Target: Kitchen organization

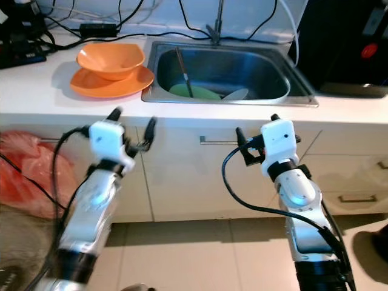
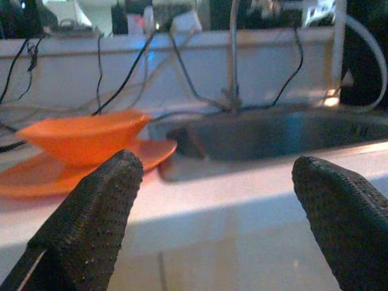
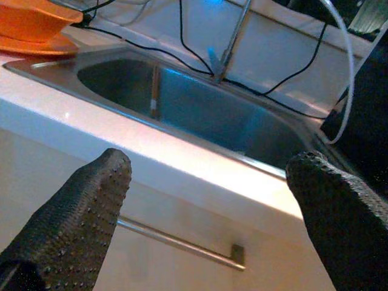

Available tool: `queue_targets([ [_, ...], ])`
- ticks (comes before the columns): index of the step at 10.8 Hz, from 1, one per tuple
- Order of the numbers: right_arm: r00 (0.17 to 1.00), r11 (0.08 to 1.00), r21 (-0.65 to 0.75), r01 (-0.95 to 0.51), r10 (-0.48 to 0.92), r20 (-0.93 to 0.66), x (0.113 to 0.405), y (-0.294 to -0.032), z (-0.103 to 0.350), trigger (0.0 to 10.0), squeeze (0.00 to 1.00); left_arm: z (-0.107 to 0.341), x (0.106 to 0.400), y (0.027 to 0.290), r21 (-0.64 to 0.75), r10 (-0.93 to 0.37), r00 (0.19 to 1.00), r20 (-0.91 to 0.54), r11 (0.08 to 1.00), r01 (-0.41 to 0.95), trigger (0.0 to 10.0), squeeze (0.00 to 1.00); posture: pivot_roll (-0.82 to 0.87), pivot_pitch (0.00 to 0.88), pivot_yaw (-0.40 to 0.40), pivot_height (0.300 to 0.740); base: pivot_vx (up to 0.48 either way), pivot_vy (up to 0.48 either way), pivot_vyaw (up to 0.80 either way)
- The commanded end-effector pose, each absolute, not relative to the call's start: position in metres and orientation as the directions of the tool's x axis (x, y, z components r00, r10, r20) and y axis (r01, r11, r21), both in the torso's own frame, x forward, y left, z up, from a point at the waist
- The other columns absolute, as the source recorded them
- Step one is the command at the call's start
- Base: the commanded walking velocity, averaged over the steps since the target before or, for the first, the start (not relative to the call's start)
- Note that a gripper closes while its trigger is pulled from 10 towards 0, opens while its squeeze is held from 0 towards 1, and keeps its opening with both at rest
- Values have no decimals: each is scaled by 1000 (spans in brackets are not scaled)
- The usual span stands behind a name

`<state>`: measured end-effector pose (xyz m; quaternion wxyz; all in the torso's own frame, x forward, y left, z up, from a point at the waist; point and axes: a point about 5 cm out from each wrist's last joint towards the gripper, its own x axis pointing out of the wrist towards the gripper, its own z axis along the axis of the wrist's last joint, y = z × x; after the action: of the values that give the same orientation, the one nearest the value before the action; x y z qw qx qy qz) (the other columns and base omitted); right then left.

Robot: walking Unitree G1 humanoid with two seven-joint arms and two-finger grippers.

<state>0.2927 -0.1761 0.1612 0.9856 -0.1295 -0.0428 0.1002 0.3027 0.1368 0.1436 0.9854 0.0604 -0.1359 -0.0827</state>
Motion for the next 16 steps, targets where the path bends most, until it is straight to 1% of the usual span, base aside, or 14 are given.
queue_targets([
  [1, 975, 946, -265, -189, 212, 62, 294, -176, 162, 10000, 0, 146, 300, 139, 158, -190, 947, 261, 976, 152, 10000, 0, 36, 0, -5, 740, 0, 0, 0],
  [2, 975, 949, -255, -186, 211, 76, 294, -174, 164, 10000, 0, 143, 298, 144, 187, -197, 948, 249, 970, 152, 10000, 0, 51, 0, 3, 740, 0, 0, 0],
  [4, 967, 939, -270, -214, 243, 79, 288, -168, 163, 10000, 0, 147, 291, 152, 197, -204, 951, 231, 967, 159, 10000, 0, 74, 24, 19, 740, 0, 0, 0],
  [5, 951, 905, -343, -251, 296, 84, 282, -173, 169, 10000, 0, 156, 284, 158, 247, -264, 937, 230, 947, 207, 10000, 0, 77, 37, 34, 740, 0, 0, 0],
  [6, 946, 886, -380, -265, 315, 76, 279, -181, 171, 10000, 0, 160, 282, 164, 279, -297, 928, 225, 932, 230, 10000, 0, 77, 44, 47, 740, 0, 0, 0],
  [7, 942, 864, -420, -278, 331, 58, 274, -192, 175, 10000, 0, 162, 282, 172, 312, -314, 926, 211, 919, 241, 10000, 0, 73, 51, 57, 740, 0, 0, 0],
  [8, 928, 820, -475, -319, 372, 19, 262, -202, 178, 10000, 0, 163, 283, 176, 305, -302, 934, 190, 922, 236, 10000, 0, 59, 64, 68, 740, 0, 0, 0],
  [9, 923, 809, -486, -331, 385, 12, 260, -203, 179, 10000, 0, 163, 282, 174, 306, -310, 932, 186, 920, 245, 10000, 0, 57, 66, 69, 740, 0, 0, 0],
  [10, 899, 760, -528, -379, 437, -17, 252, -205, 182, 10000, 0, 161, 280, 169, 300, -332, 927, 173, 915, 271, 10000, 0, 49, 70, 71, 740, 0, 0, 0],
  [12, 910, 798, -483, -361, 415, 5, 258, -201, 182, 10000, 0, 161, 280, 167, 290, -330, 928, 173, 917, 272, 10000, 0, 52, 68, 71, 740, 0, 0, 0],
  [13, 909, 811, -465, -356, 416, 31, 259, -193, 183, 10000, 0, 164, 281, 167, 288, -326, 928, 179, 920, 267, 10000, 0, 62, 63, 78, 740, 0, 0, 0],
  [16, 925, 866, -389, -314, 372, 82, 267, -191, 192, 10000, 0, 180, 282, 183, 338, -247, 945, 214, 926, 166, 10000, 0, 66, 62, 70, 740, 0, 0, 0],
])
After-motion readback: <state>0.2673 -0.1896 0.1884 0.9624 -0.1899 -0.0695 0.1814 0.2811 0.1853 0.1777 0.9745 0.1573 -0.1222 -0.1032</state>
